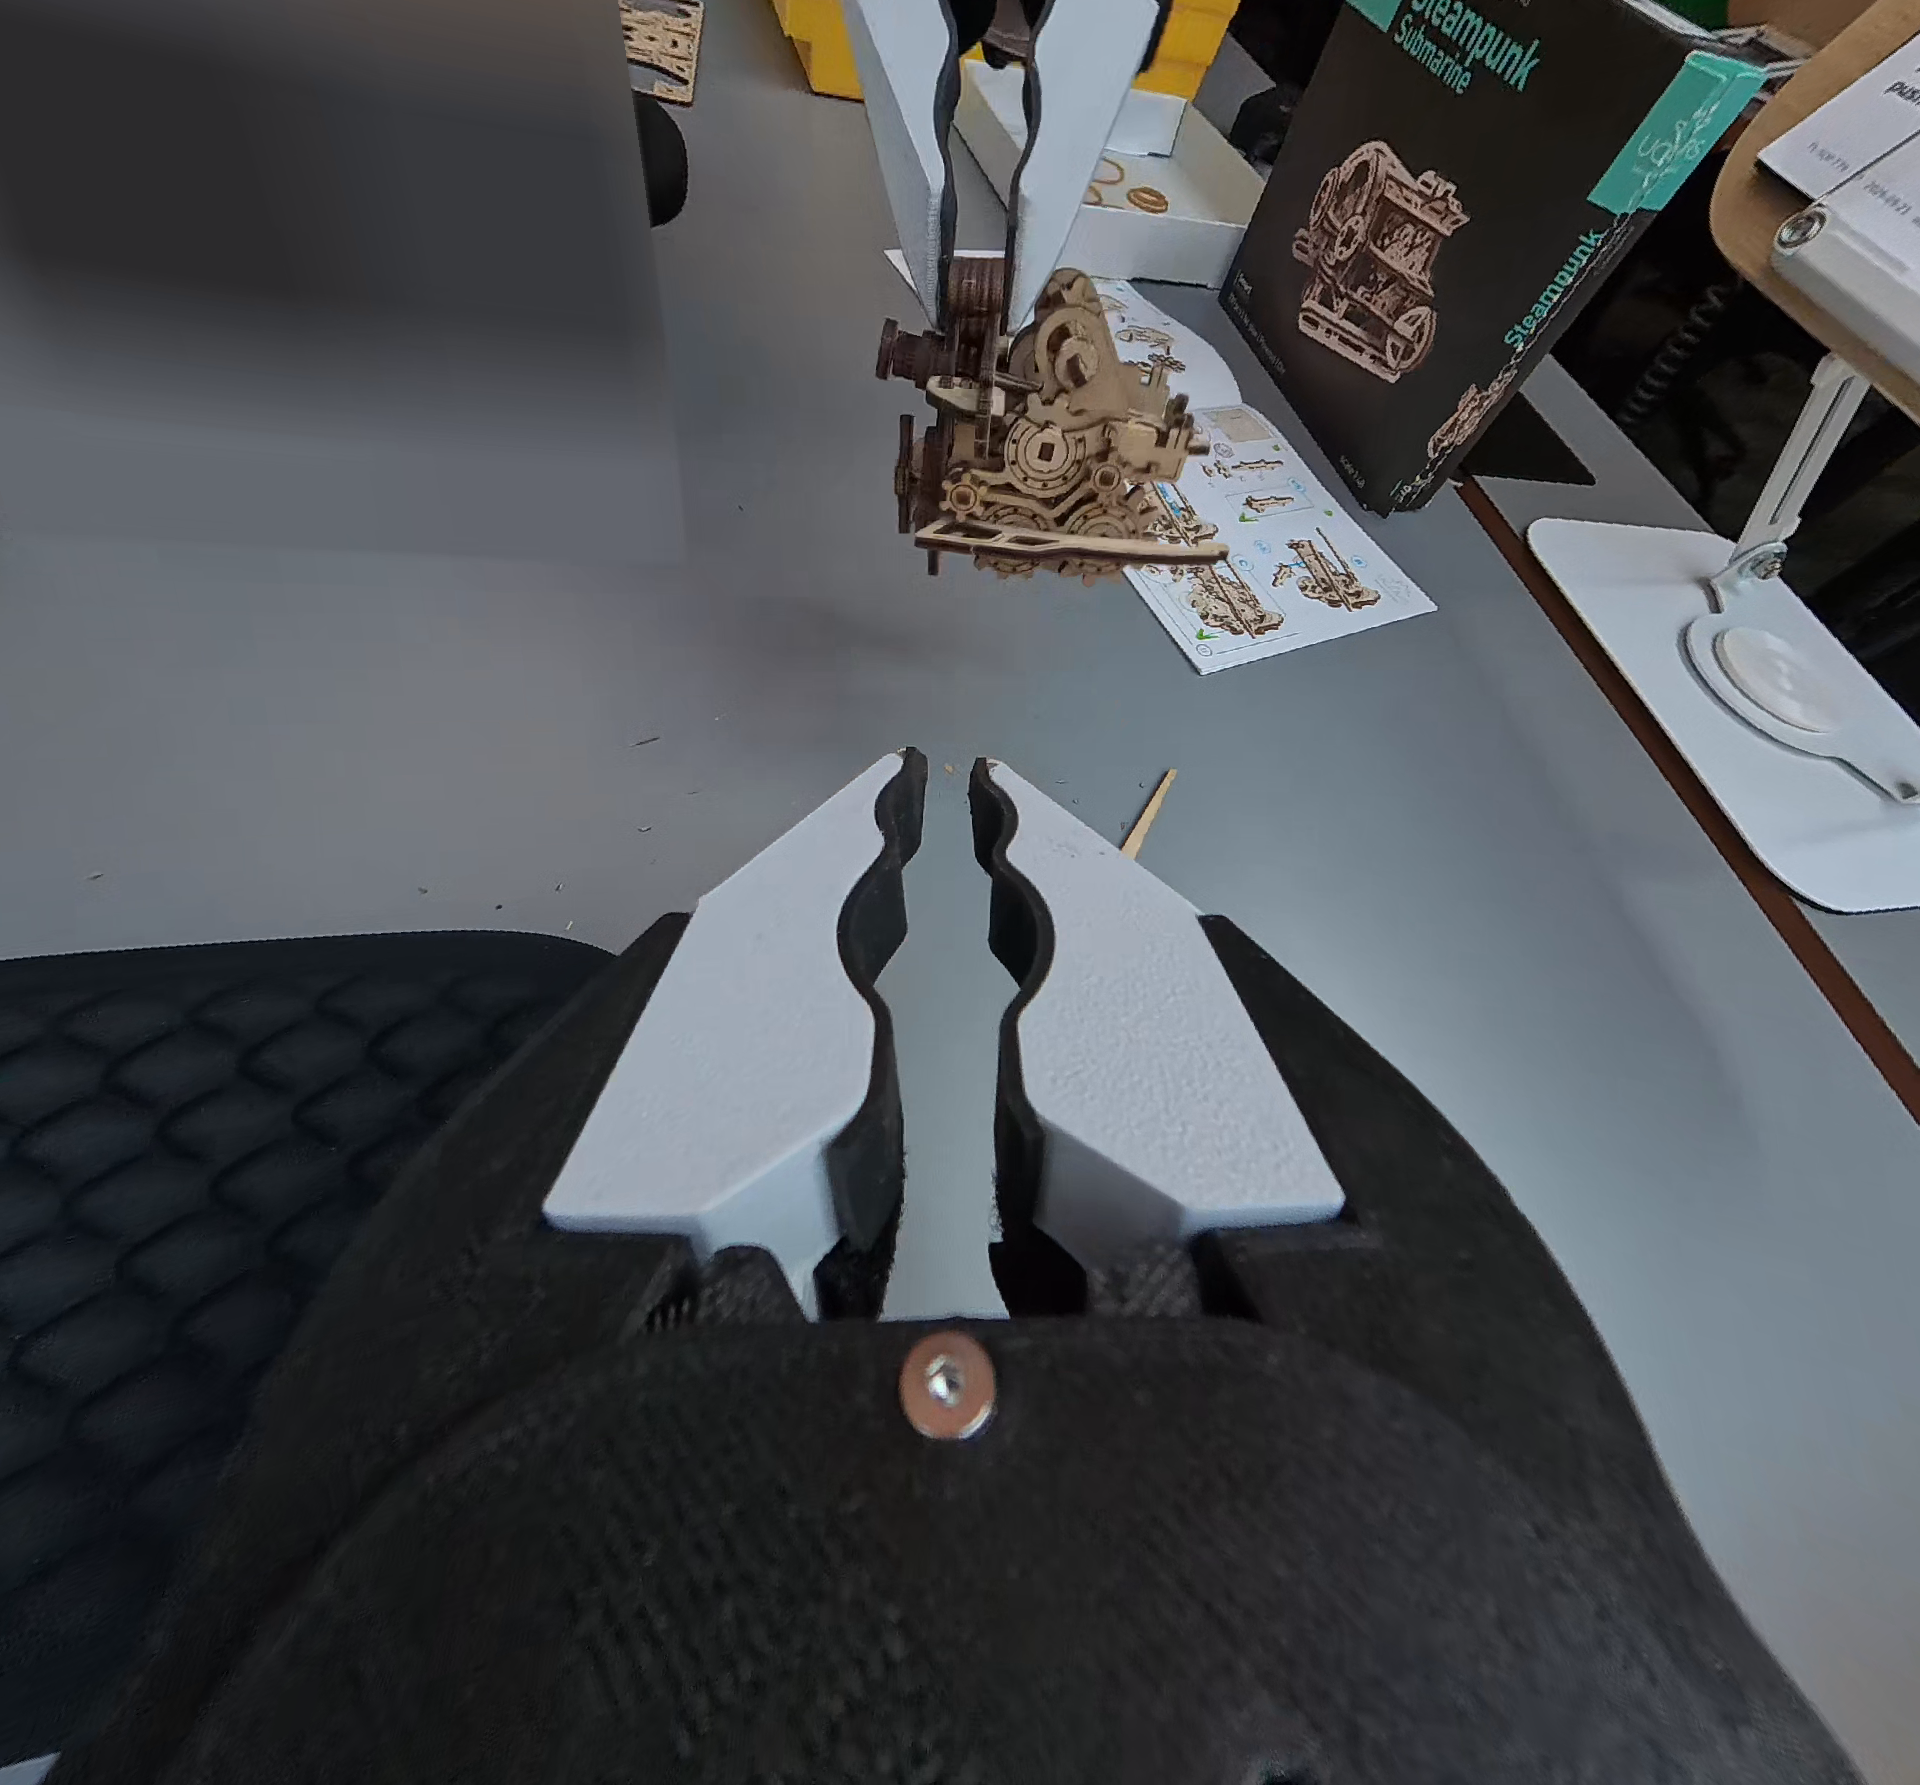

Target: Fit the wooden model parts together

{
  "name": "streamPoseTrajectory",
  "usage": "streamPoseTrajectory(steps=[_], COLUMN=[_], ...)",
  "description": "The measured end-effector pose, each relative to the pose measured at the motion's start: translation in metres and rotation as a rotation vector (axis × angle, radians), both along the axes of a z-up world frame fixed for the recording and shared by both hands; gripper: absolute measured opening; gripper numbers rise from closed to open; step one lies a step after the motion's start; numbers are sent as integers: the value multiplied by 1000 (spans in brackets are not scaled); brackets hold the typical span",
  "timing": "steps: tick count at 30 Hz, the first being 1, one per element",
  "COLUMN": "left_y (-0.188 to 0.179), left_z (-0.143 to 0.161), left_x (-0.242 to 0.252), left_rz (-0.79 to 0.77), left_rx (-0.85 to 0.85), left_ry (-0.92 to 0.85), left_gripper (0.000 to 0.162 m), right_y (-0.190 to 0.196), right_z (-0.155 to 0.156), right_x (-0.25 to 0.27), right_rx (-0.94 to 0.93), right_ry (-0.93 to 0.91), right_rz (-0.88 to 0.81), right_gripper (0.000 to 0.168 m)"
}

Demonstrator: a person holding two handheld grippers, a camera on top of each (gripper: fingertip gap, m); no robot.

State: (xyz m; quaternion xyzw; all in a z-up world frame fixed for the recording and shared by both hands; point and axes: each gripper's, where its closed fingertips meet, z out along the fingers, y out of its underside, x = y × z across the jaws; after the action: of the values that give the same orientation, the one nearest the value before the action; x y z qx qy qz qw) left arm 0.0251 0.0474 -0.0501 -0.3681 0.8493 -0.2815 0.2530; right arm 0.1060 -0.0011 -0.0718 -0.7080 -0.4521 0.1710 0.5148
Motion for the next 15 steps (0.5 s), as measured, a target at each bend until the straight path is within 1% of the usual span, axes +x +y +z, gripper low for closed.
streamPoseTrajectory(steps=[3, 6, 9, 12, 13, 15], left_y=[6, -2, -14, -15, -17, -25], left_z=[10, 7, 3, -2, -4, -12], left_x=[-2, -7, -10, -12, -12, -12], left_rz=[77, 109, 124, 140, 139, 140], left_rx=[312, 540, 654, 793, 811, 777], left_ry=[-162, -241, -291, -291, -289, -284], left_gripper=[10, 10, 10, 10, 10, 10], right_y=[5, 11, 10, 9, 8, 5], right_z=[1, -1, 5, 15, 18, 23], right_x=[1, -3, -11, -20, -23, -30], right_rx=[0, -13, 20, 76, 93, 125], right_ry=[17, 45, 70, 101, 114, 145], right_rz=[-39, -66, -56, -42, -36, -12], right_gripper=[6, 6, 6, 7, 7, 7])
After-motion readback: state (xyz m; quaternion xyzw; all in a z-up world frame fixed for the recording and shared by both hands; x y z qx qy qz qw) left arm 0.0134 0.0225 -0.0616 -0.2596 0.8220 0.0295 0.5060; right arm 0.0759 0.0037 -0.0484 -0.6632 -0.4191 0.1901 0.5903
